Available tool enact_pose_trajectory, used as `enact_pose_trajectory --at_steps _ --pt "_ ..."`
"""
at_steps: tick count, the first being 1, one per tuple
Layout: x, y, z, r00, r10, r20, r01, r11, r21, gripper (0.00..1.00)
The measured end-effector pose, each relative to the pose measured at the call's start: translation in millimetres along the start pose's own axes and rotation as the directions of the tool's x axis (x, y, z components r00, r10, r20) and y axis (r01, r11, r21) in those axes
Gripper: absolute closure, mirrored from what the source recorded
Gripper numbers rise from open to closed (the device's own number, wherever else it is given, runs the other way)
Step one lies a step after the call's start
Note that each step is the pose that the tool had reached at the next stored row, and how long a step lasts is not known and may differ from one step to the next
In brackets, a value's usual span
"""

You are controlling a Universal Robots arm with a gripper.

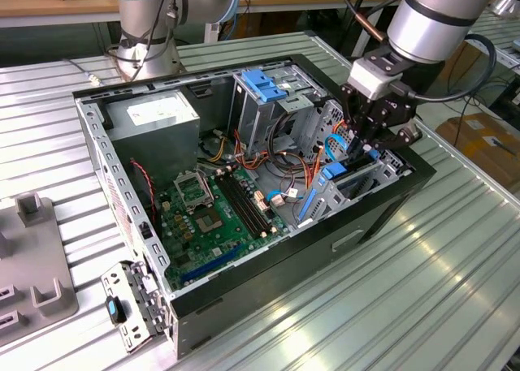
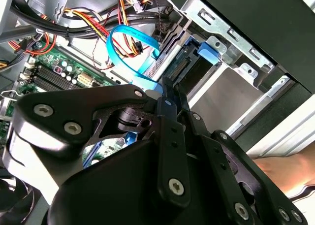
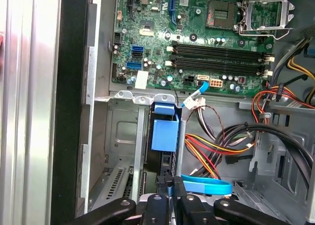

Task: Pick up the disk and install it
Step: 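Insert the first disk wire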

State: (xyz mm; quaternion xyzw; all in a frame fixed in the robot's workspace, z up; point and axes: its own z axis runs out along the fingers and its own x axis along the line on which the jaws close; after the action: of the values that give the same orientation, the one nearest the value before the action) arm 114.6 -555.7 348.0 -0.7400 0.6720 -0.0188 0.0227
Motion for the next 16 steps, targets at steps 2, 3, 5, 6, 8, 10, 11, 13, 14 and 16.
enact_pose_trajectory --at_steps 2,3,5,6,8,10,11,13,14,16 --pt "0.0 0.1 1.3 1.0000 0.000 -0.0006 0.000 1.0000 -0.0001 0.84" --pt "0.0 0.1 2.0 1.0000 0.000 -0.0006 0.000 1.0000 -0.0001 0.84" --pt "0.0 0.2 2.9 1.0000 0.000 -0.0004 0.000 1.0000 -0.0001 0.84" --pt "0.0 0.2 3.0 1.0000 0.000 -0.0004 0.000 1.0000 -0.0001 0.84" --pt "0.1 0.3 4.5 1.0000 0.000 -0.0002 0.000 1.0000 -0.0001 0.84" --pt "0.2 0.4 5.8 1.0000 0.000 -0.0006 0.000 1.0000 -0.0001 0.84" --pt "0.2 0.4 6.0 1.0000 0.000 -0.0008 0.000 1.0000 -0.0001 0.84" --pt "0.2 0.4 6.3 1.0000 0.000 -0.0004 0.000 1.0000 -0.0001 0.84" --pt "0.2 0.4 6.3 1.0000 0.000 -0.0004 0.000 1.0000 -0.0001 0.84" --pt "0.2 0.4 6.3 1.0000 0.000 -0.0005 0.000 1.0000 -0.0001 0.84"
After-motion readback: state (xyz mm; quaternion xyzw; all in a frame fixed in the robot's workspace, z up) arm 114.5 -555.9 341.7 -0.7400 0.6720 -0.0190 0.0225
